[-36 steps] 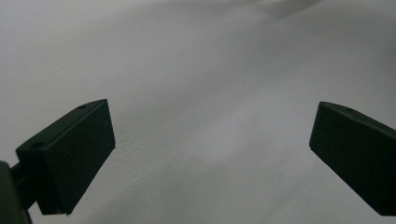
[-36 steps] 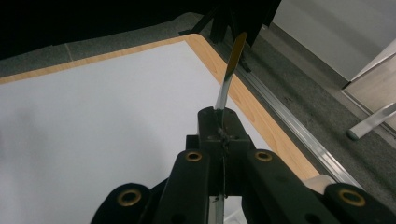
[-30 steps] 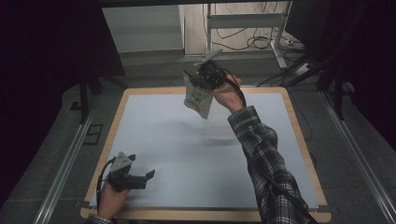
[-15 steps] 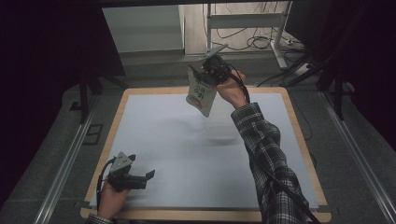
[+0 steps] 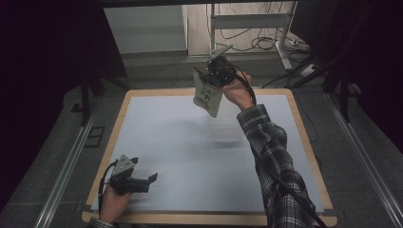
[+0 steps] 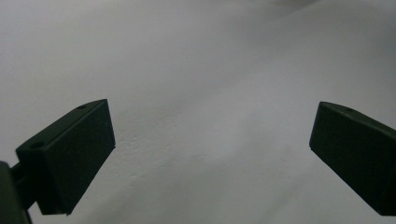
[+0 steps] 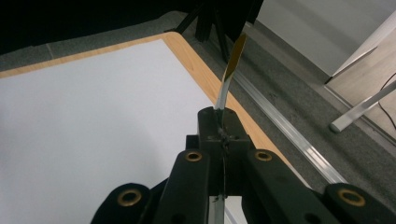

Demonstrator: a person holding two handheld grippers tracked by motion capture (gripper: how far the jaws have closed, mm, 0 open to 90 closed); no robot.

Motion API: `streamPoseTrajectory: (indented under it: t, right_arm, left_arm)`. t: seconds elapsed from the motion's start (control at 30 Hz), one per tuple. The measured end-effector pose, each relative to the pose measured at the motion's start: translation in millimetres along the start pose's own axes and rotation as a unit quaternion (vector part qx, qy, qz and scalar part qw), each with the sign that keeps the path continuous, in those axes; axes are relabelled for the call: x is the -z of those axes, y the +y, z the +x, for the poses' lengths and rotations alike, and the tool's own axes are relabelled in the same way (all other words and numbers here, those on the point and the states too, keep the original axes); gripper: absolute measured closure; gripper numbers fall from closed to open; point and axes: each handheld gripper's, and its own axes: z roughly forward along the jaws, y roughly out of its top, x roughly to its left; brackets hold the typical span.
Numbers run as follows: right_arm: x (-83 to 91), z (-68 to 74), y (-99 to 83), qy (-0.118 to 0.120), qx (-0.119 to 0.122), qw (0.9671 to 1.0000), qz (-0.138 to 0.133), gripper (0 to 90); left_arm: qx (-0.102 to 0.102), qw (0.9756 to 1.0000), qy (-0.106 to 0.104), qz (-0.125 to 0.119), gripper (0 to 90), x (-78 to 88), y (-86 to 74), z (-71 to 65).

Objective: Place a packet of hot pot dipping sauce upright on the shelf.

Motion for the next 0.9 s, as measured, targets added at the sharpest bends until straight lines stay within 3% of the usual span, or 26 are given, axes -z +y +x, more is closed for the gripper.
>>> streamPoseTrajectory:
  t: [0.33, 0.7, 0.9]
  right_arm:
    - [7.5, -6.7, -20.1, 0.009, -0.009, 0.9997, 0.022, 88.7]
    - [29.9, -14.4, -46.0, 0.021, -0.031, 0.9986, 0.036, 88.7]
    - [41.9, -20.3, -58.9, 0.013, -0.032, 0.9981, 0.051, 88.6]
  left_arm:
    - [-0.001, 1.0, 0.001, 0.003, 0.0, -0.7, -0.1, -0.2]
    - [-0.002, 1.0, 0.003, 0.007, 0.1, -1.9, 0.2, -0.8]
    - [-0.001, 1.0, 0.004, 0.007, 0.1, -2.6, 0.2, -0.9]
